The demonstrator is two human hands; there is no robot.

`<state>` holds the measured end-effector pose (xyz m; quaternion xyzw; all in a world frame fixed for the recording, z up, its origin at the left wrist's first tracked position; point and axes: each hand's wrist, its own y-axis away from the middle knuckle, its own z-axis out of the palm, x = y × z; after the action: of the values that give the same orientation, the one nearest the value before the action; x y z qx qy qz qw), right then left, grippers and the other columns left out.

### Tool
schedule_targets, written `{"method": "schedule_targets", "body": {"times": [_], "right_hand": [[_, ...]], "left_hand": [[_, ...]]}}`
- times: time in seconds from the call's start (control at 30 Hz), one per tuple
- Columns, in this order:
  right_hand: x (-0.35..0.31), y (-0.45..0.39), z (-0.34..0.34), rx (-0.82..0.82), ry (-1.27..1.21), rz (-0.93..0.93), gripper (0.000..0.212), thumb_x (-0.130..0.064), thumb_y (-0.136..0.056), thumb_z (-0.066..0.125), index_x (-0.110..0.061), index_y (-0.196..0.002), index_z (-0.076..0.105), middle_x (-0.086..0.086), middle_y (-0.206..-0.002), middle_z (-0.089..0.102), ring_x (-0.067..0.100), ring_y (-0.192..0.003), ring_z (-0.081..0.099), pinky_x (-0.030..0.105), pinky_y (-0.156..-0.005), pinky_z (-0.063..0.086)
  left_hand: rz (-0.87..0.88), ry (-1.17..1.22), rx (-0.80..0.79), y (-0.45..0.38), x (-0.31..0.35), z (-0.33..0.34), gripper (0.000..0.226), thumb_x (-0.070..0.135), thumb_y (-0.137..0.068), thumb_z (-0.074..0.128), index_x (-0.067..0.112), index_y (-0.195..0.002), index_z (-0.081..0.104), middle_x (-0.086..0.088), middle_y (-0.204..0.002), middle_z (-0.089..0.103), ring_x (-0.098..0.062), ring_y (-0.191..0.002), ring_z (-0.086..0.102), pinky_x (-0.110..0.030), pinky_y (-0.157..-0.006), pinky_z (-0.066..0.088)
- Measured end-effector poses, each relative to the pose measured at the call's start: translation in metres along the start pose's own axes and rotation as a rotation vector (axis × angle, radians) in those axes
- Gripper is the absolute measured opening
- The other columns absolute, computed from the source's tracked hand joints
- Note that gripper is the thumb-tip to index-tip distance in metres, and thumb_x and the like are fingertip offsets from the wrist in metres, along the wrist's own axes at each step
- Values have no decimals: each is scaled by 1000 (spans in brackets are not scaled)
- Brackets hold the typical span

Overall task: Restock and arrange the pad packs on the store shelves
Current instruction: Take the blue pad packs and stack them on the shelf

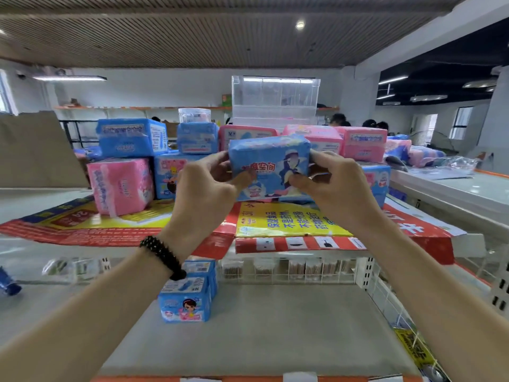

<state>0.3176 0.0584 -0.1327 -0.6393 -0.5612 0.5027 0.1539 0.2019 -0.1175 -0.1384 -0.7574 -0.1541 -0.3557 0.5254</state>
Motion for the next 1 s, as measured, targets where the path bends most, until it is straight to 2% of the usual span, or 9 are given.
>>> {"method": "schedule_targets", "body": {"times": [0.13, 0.2, 0.33, 0.43, 0.57, 0.63, 0.7, 0.87, 1.0], "right_hand": [[-22, 13, 13, -35, -111, -48, 33, -27, -88, 75, -17, -119, 71, -1, -102, 66, 20, -87, 65, 40, -81, 57], [-33, 20, 20, -43, -141, -79, 34, -30, -90, 72, -19, -121, 70, -2, -101, 62, 21, -89, 62, 41, -81, 56], [-47, 37, 35, -59, -257, -111, 31, -28, -91, 72, -23, -121, 70, -8, -101, 61, 16, -86, 63, 30, -79, 56], [-55, 56, 51, -87, -324, -103, 30, -28, -88, 73, -24, -118, 72, -10, -98, 63, 14, -80, 64, 24, -76, 56], [-66, 93, 68, -86, -391, -83, 37, -41, -84, 67, -21, -116, 73, -8, -98, 63, 15, -81, 65, 26, -72, 54], [-71, 119, 78, -83, -406, -63, 38, -40, -86, 66, -21, -118, 71, -8, -99, 62, 16, -85, 65, 25, -71, 52], [-76, 145, 89, -58, -439, -22, 36, -40, -86, 66, -26, -118, 69, -10, -101, 62, 19, -89, 64, 28, -71, 53], [-84, 183, 130, -46, -578, 164, 33, -43, -84, 67, -22, -108, 72, -4, -99, 65, 21, -85, 65, 25, -64, 53], [-91, 191, 167, -72, -574, 292, 19, -29, -90, 69, -16, -103, 74, -2, -91, 66, 14, -75, 66, 16, -58, 52]], "left_hand": [[-5, 18, 126, 27, 9, -25, 39, 34, -82, 76, 29, -119, 69, 15, -103, 75, -4, -94, 73, -31, -79, 62], [3, -1, 166, 39, 13, -37, 37, 42, -78, 74, 34, -114, 70, 19, -101, 75, -1, -94, 72, -28, -78, 61], [12, -79, 245, 66, 18, -59, 27, 31, -85, 76, 35, -111, 70, 28, -89, 74, 8, -85, 70, -15, -72, 56], [-7, -145, 255, 88, 21, -73, 27, 41, -81, 73, 36, -108, 71, 29, -88, 73, 8, -83, 71, -14, -69, 55], [-11, -209, 230, 122, 19, -89, 19, 41, -80, 68, 43, -99, 68, 39, -75, 67, 14, -73, 68, -7, -58, 50], [-9, -256, 211, 142, 11, -98, 10, 49, -87, 68, 55, -96, 66, 37, -76, 69, 7, -74, 70, -19, -60, 57], [6, -374, 137, 161, -1, -107, 11, 59, -88, 62, 58, -99, 65, 30, -90, 72, -2, -84, 71, -32, -68, 60], [-88, -426, 18, 190, -32, -129, 53, 57, -83, 64, 31, -129, 64, 24, -111, 68, 4, -104, 64, -10, -80, 50], [-191, -320, -25, 193, -63, -148, 45, 42, -86, 76, 28, -127, 65, 18, -103, 72, 1, -94, 68, -13, -75, 53]]}}
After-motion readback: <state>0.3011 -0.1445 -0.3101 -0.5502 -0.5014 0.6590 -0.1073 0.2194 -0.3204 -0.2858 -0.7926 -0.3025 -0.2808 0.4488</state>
